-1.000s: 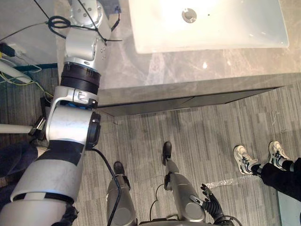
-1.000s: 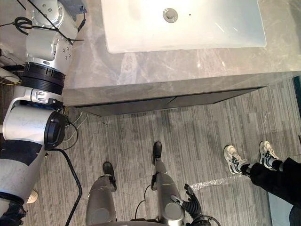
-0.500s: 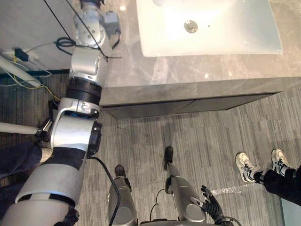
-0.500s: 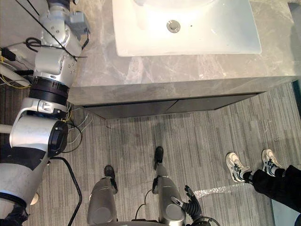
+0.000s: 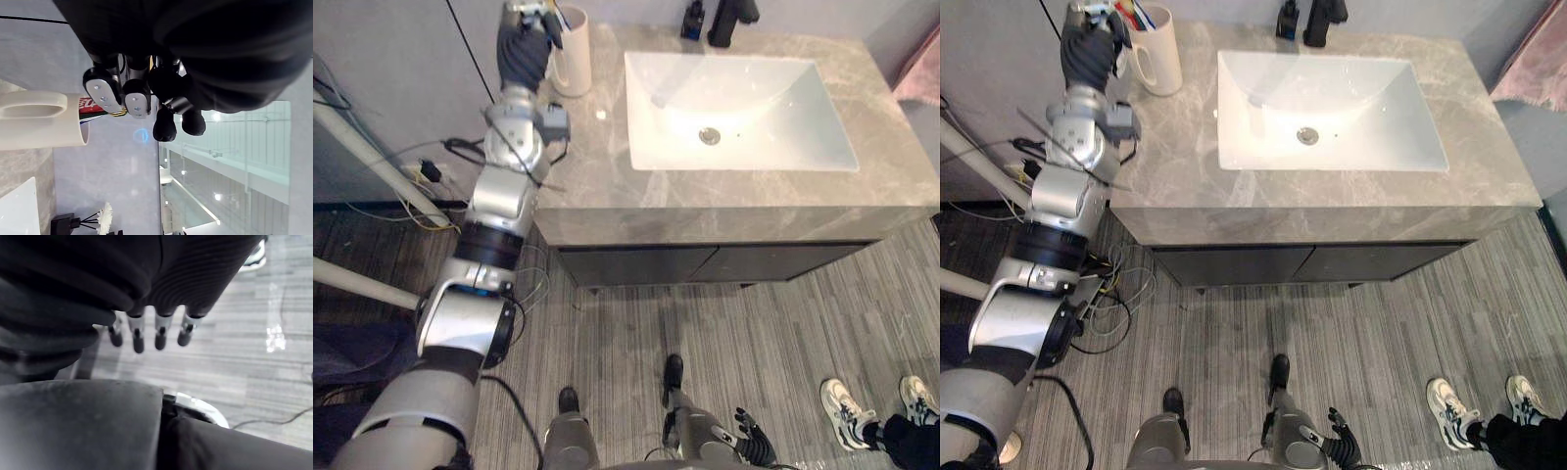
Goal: Organize washtable
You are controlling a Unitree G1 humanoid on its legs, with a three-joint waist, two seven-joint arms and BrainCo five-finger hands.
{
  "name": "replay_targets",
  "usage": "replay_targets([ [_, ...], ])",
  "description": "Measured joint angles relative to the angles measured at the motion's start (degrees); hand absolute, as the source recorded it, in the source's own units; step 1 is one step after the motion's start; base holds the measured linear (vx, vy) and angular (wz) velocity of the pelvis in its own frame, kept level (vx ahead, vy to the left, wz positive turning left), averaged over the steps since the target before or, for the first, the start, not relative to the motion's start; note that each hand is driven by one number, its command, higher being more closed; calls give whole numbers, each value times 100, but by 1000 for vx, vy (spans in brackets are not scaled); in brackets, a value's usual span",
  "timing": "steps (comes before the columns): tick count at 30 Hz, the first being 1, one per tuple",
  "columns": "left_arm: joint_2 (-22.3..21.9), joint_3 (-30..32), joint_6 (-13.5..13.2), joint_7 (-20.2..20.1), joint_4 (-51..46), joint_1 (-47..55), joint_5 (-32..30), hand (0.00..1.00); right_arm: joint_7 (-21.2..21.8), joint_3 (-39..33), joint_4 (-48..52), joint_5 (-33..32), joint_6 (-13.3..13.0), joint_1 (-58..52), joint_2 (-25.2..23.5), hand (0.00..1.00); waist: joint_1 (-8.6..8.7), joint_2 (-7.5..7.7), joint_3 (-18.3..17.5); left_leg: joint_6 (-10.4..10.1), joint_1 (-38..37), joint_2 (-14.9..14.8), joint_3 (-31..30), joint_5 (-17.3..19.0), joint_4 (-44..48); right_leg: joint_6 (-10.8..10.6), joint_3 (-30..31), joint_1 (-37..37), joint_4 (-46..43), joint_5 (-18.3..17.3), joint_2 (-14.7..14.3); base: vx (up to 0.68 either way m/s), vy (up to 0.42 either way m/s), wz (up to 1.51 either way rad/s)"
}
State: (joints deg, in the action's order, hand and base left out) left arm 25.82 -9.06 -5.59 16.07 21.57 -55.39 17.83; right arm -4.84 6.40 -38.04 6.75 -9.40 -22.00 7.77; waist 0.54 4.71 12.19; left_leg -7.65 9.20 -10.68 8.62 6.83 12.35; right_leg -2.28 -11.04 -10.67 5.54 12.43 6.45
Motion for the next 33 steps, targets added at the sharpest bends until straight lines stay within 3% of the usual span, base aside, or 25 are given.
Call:
replay_targets([
  [6,249,189,-62,-115,-1142,1573,-22,100,2,-360,-415,11,95,23,-45,0,-168,-227,-324,-5,-335,49,-152,-96,-273,-67,-190,311,3,-89,23,50,8,17],
  [8,310,548,-120,-144,-1681,2312,-86,100,6,-444,-581,16,112,28,-46,0,-191,-306,-491,1,-473,83,-241,-100,-355,-113,-302,488,3,-156,59,58,25,24],
  [15,352,1832,-237,-357,-2638,4612,-405,100,16,-589,-950,65,152,17,-57,0,-459,-356,-788,15,-838,86,-472,-86,-474,-163,-575,976,10,-358,66,41,5,21],
  [17,80,2328,-232,-426,-2642,5665,-498,100,29,-648,-1141,73,221,2,-55,0,-523,-425,-1004,28,-908,94,-569,-75,-561,-181,-688,1101,26,-452,76,27,1,24],
  [18,-16,2399,-231,-457,-2640,5862,-498,100,39,-660,-1184,74,220,0,-53,0,-564,-372,-1059,35,-924,94,-596,-70,-567,-180,-705,1159,30,-471,74,25,3,17],
  [21,-533,2426,-230,-630,-2601,6746,-499,100,130,-715,-1336,143,244,23,-68,0,-641,-398,-1100,31,-1110,96,-710,-14,-597,-236,-818,1424,33,-574,74,14,6,21],
  [25,-1043,2107,-168,-1024,-1536,7290,-526,100,195,-718,-1491,290,208,91,-54,0,-748,-392,-1109,44,-1210,101,-794,11,-609,-278,-914,1562,33,-647,79,-20,10,15],
  [29,-1640,2098,37,-1232,336,7296,-1144,100,269,-719,-1691,319,213,253,-31,0,-703,-396,-1134,43,-1274,101,-846,9,-634,-290,-910,1653,31,-671,73,-1,6,5],
  [33,-1925,2362,152,-1201,2058,7293,-1663,100,254,-736,-1741,405,214,354,-12,0,-593,-400,-1177,46,-1336,102,-836,11,-667,-301,-894,1695,17,-697,72,16,6,-1],
])
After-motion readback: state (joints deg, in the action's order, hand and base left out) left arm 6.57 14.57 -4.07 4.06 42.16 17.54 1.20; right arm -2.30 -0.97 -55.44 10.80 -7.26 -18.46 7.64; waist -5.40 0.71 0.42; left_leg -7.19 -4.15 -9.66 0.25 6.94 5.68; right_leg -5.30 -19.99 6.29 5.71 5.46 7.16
